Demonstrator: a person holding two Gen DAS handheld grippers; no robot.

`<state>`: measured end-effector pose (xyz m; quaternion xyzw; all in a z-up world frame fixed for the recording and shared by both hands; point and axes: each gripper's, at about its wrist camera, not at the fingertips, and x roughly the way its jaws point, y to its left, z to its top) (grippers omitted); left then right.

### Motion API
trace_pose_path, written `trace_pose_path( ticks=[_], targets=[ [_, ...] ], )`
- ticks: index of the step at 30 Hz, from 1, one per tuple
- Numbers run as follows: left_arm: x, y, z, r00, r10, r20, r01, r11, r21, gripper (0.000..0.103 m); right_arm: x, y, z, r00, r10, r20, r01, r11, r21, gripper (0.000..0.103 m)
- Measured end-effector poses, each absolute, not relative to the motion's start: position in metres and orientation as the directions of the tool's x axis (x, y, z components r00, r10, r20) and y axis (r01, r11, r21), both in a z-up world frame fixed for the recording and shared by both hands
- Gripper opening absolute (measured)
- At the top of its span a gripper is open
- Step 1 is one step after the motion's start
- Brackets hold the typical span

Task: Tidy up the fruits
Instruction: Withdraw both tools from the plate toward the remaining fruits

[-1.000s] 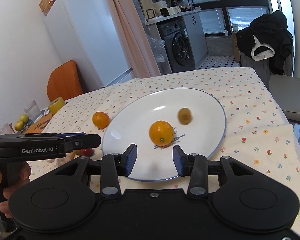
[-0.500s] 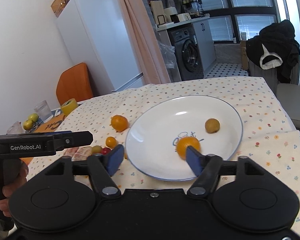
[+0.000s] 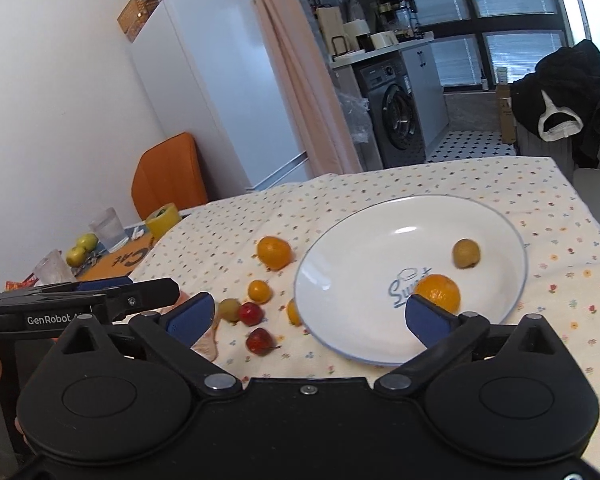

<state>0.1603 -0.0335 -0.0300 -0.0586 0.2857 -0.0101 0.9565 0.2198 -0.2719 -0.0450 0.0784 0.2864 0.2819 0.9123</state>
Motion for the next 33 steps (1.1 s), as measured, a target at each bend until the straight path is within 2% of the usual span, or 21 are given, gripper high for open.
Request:
trace_pose_path(
  ticks=[29, 31, 33],
  targets=[
    [0.127, 0.042, -0.051, 0.81, 0.028, -0.586, -0.175, 0.965, -0.197, 0.09, 0.209, -0.204, -0.054, 0.593, 0.602, -0.535, -0.591, 0.777, 0.219, 0.103],
    [0.127, 0.045, -0.054, 0.809, 0.026, -0.587, -0.178, 0.963, -0.202, 0.089, 0.208, -0.198, -0.056, 0.585, 0.602, -0.543, -0.599, 0.773, 0.211, 0.101],
    [0.127, 0.048, -0.057, 0.807, 0.026, -0.59, -0.181, 0.962, -0.205, 0.089, 0.209, -0.192, -0.058, 0.576, 0.601, -0.554, -0.606, 0.769, 0.204, 0.094]
  ],
)
